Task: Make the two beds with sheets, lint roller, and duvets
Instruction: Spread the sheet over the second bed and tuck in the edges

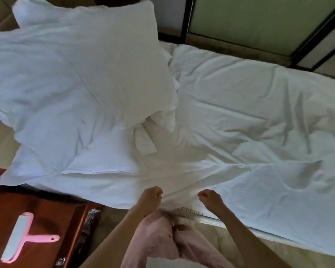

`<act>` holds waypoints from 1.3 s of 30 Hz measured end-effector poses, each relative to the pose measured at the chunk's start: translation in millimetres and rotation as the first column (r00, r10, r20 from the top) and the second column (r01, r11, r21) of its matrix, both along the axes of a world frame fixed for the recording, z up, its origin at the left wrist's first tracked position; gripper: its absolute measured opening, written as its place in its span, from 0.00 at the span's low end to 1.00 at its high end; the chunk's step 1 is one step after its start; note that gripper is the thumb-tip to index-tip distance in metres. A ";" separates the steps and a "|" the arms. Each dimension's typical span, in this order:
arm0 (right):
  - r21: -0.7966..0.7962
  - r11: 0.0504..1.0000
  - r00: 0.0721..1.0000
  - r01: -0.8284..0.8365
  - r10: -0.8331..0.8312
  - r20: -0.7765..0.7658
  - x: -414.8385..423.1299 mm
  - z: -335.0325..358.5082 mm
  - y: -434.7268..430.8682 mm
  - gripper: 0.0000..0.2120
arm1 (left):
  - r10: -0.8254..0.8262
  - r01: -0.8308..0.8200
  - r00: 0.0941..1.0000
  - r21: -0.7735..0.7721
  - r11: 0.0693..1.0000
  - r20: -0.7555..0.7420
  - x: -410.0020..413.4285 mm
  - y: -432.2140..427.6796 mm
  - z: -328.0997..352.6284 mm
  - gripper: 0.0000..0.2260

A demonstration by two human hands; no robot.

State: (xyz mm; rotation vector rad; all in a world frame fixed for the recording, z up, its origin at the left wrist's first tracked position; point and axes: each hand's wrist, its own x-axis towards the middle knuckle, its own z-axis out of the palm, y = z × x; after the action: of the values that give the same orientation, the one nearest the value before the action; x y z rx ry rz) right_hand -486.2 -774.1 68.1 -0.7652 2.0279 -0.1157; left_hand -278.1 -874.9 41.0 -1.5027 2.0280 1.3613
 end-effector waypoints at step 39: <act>0.325 0.349 -0.087 0.879 -0.553 0.828 -337.9 -119.1 -10.9 0.02 | 0.616 -0.652 0.749 0.107 0.751 0.245 -272.9 250.6 -50.8 0.13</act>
State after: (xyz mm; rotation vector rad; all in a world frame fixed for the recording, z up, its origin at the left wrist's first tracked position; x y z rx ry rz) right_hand -824.1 -785.1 -51.1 0.4421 1.0804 -1.3149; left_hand -551.0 -624.3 -9.8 -2.2524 1.2474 1.4889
